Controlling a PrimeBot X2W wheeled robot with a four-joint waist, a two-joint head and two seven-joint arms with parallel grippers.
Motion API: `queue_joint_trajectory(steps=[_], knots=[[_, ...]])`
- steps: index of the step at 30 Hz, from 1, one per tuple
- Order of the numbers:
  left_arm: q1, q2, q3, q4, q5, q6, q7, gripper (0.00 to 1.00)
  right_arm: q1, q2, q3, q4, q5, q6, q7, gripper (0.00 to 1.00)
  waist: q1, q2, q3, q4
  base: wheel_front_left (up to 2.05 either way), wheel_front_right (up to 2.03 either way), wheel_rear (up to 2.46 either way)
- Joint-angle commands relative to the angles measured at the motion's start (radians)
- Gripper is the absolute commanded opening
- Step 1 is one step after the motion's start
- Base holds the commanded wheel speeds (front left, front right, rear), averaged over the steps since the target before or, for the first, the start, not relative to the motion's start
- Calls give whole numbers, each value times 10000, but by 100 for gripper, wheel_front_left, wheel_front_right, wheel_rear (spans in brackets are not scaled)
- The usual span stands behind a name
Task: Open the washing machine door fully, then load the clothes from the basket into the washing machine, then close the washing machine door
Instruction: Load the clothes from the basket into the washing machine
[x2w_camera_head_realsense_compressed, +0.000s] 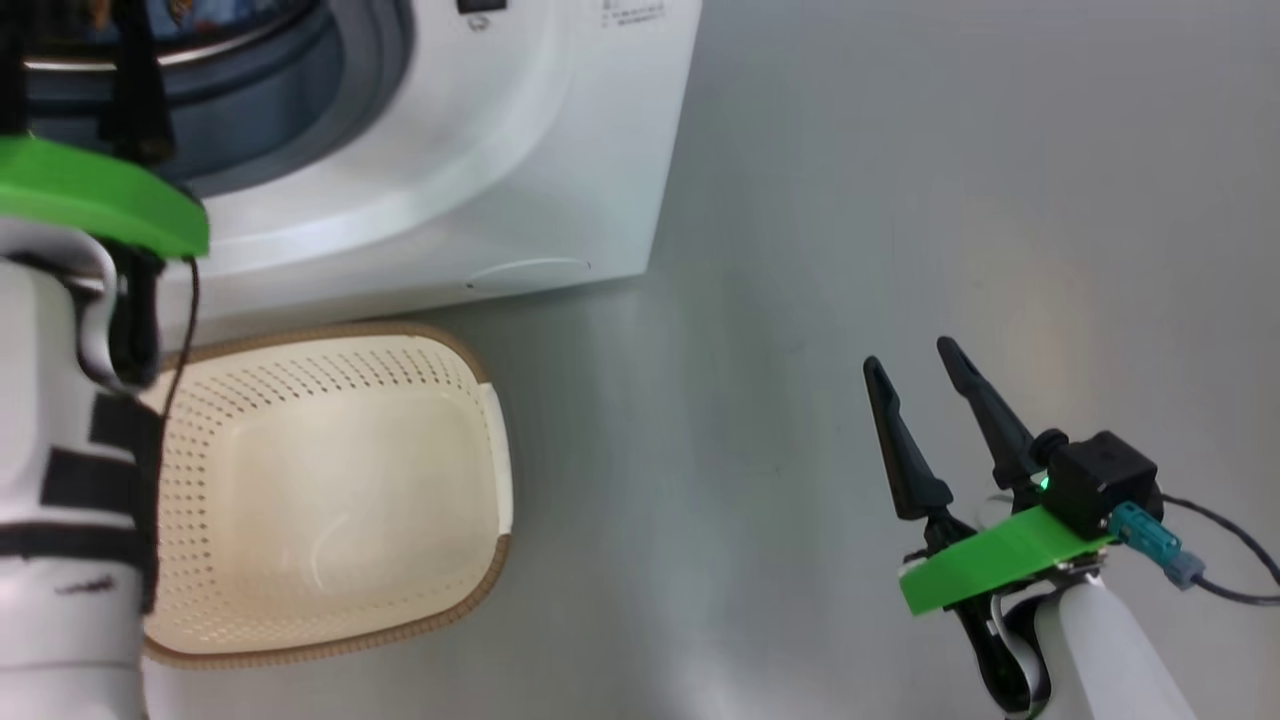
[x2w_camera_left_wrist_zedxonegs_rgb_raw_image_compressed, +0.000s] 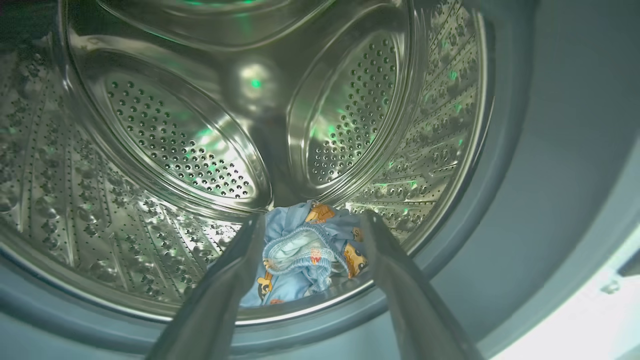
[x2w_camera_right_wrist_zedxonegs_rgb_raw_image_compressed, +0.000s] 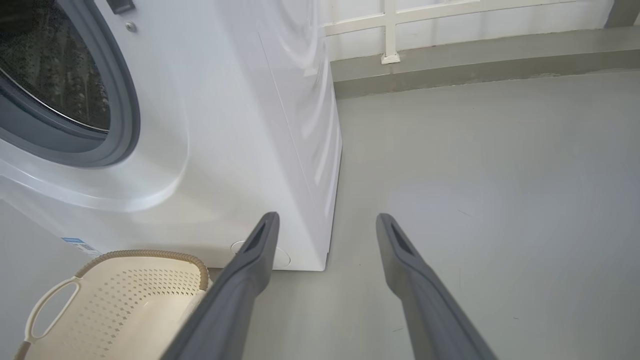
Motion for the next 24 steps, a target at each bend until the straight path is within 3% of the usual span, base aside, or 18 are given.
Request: queue_joint_trajectory(steps=[1, 10, 24], knots=[[478, 344, 306, -554, -19, -26, -22, 100, 373, 38, 169, -141, -95, 27, -119, 100, 0, 0, -536, 229, 0, 0, 0], [2316, 118, 827, -1853, 31, -26, -22, 100, 670, 38, 87, 3, -42, 27, -119, 100, 0, 0, -1403, 335, 0, 0, 0], [5581, -780, 1823, -4179, 648, -26, -22, 100, 1229, 38, -125, 1, 81, 27, -119, 100, 0, 0, -2674, 433, 0, 0, 0]])
